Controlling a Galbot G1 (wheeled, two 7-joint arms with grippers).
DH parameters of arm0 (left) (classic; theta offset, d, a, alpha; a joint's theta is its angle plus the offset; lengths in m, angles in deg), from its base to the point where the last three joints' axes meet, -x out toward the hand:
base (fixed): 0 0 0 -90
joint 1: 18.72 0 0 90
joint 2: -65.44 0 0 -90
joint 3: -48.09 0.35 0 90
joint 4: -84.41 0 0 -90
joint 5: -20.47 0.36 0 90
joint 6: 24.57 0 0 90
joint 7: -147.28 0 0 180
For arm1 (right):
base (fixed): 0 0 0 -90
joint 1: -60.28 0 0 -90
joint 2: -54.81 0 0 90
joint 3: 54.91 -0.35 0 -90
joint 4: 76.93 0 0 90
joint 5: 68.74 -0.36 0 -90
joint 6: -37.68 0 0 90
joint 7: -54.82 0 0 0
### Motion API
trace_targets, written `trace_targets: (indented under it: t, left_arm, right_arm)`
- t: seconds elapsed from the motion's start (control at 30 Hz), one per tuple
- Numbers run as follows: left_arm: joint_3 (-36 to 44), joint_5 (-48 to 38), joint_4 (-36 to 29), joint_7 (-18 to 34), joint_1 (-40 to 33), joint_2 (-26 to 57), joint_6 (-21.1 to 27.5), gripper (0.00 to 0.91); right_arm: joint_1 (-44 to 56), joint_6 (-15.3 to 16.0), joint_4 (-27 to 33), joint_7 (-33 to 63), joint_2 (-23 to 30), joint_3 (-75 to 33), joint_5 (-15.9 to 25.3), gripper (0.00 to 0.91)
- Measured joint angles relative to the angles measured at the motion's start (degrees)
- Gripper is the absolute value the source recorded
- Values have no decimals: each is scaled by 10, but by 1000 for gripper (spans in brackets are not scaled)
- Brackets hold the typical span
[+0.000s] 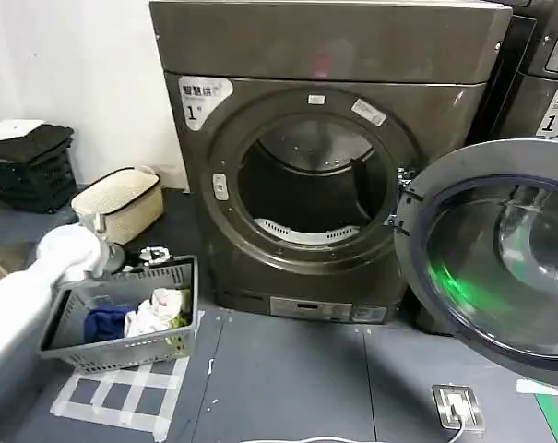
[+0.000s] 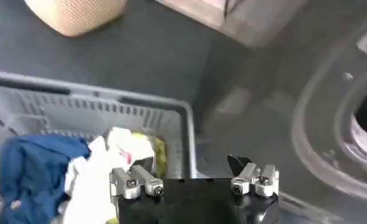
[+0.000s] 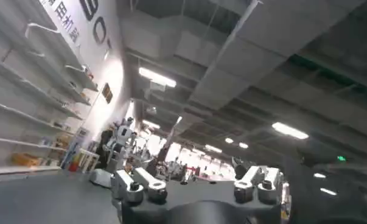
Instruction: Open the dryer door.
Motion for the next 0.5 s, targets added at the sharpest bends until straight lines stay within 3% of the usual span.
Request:
trace_targets:
  t: [0.5]
  left_arm:
    - [-9, 49, 87, 0, 18, 22, 0, 907]
  right_arm:
    - [-2, -7, 8, -1, -5, 8, 5, 907]
